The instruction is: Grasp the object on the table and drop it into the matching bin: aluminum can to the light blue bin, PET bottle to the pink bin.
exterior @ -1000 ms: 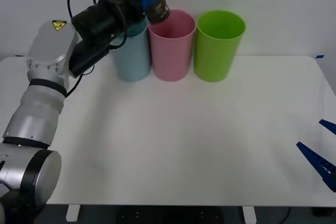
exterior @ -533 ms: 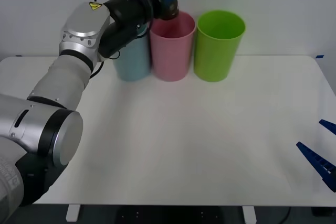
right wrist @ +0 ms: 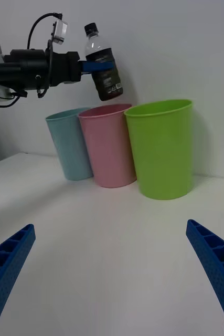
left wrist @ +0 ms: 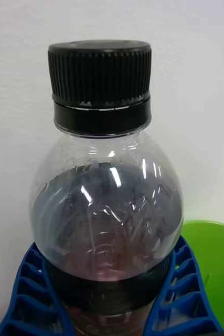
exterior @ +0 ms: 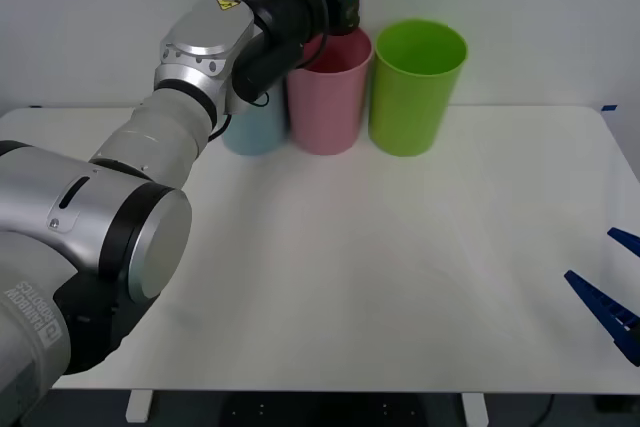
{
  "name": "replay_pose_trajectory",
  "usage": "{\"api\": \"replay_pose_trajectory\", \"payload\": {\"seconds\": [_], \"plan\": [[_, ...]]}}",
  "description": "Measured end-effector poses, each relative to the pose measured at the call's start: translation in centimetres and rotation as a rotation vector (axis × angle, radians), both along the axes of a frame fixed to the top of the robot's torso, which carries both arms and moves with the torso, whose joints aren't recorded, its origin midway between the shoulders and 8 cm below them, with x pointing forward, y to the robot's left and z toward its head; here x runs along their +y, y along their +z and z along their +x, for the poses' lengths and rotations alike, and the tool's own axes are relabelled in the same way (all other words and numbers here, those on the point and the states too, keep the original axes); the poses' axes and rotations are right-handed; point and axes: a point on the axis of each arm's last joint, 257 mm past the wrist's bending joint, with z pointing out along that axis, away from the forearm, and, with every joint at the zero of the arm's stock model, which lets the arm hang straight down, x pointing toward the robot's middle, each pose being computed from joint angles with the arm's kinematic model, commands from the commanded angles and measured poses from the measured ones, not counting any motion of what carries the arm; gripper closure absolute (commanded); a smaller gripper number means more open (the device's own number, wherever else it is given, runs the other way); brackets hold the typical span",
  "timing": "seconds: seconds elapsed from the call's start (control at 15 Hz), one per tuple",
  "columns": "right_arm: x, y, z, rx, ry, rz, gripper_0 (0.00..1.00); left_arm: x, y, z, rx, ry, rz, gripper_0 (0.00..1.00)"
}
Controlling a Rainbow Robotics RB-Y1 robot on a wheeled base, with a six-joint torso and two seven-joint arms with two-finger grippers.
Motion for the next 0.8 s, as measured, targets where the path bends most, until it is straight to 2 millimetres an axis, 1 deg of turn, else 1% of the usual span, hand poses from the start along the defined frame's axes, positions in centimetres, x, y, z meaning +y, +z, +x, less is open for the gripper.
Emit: {"api": "replay_pose_trajectory", "payload": {"seconds": [0.07, 0.2, 0.27, 0.33, 0.4, 0.8], "plan": [[0.00, 0.00, 0.00, 0.000, 0.000, 0.000, 0.00, -0.04, -0.02, -0.02, 0.001, -0.001, -0.003, 0.98], [0.00, 0.00, 0.00, 0.000, 0.000, 0.000, 0.00, -0.05, 0.05, -0.03, 0.003, -0.002, -0.009, 0.89], [0.00, 0.00, 0.00, 0.000, 0.000, 0.000, 0.00, -0.05, 0.02, -0.03, 0.004, -0.002, -0.012, 0.78], [0.00, 0.00, 0.00, 0.000, 0.000, 0.000, 0.00, 0.00, 0.05, -0.02, 0.005, -0.001, -0.016, 0.25], [0.00, 0.00, 0.00, 0.000, 0.000, 0.000, 0.00, 0.04, 0.10, -0.01, 0.006, -0.001, -0.021, 0.00], [0.00, 0.00, 0.00, 0.000, 0.000, 0.000, 0.00, 0.88, 0.44, 0.18, 0.009, 0.000, -0.043, 0.00]]}}
